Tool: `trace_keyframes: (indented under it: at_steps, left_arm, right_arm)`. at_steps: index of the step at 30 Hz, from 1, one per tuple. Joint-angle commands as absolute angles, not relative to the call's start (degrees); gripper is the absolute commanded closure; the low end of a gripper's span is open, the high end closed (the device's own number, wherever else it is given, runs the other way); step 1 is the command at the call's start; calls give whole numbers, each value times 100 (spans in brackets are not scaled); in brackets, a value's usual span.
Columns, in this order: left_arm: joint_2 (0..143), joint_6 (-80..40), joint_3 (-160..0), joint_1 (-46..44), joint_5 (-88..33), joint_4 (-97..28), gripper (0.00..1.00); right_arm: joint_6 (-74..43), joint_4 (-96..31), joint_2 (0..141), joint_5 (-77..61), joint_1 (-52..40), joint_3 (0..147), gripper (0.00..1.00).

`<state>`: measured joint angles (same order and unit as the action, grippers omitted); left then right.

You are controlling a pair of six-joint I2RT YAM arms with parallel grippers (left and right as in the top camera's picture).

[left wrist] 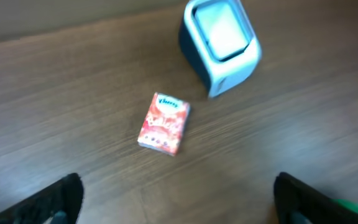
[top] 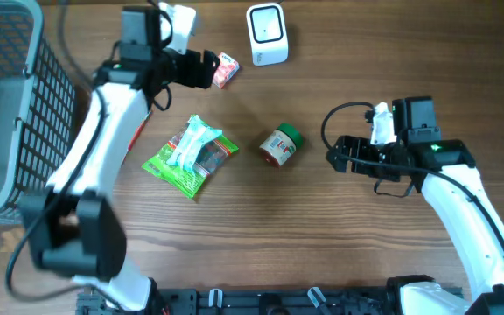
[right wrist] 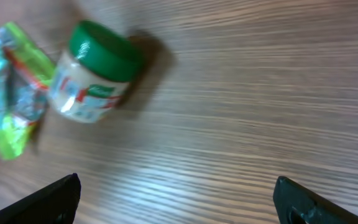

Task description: Scan the item barcode

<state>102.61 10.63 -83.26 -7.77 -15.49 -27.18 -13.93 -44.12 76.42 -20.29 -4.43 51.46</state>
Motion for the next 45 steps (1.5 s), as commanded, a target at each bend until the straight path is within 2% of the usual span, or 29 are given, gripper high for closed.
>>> trace_keyframes:
  at_steps: [1, 6, 17, 32, 40, 43, 45]
  left_arm:
    - [10886, 1645, -8368, -657, -1551, -2390, 2]
    - [11448, 1940, -8368, -458, -2480, -1890, 0]
    - [12193, 1905, -8361, -617, -2506, -1417, 0]
    - [12728, 1712, -8357, -705, -2504, -635, 3]
    - [12919, 1712, -8359, -812, -2488, -469, 21]
    - [12925, 1710, -8359, -810, -2394, -467, 36]
    - [12925, 1712, -8359, -794, -2392, -493, 41]
  right_arm:
    - [-1503, -4381, 7684, -1634, -141, 5205, 0]
    - [-1413, -4381, 7684, -1632, 259, 5205, 0]
    - [-1347, -4359, 7684, -1476, 755, 5205, 0]
    - [-1350, -4331, 7684, -1481, 775, 5205, 0]
    - [-1350, -4318, 7684, -1483, 775, 5205, 0]
    - [-1350, -4313, 7684, -1483, 775, 5205, 0]
    - [-1350, -4311, 7684, -1481, 775, 5205, 0]
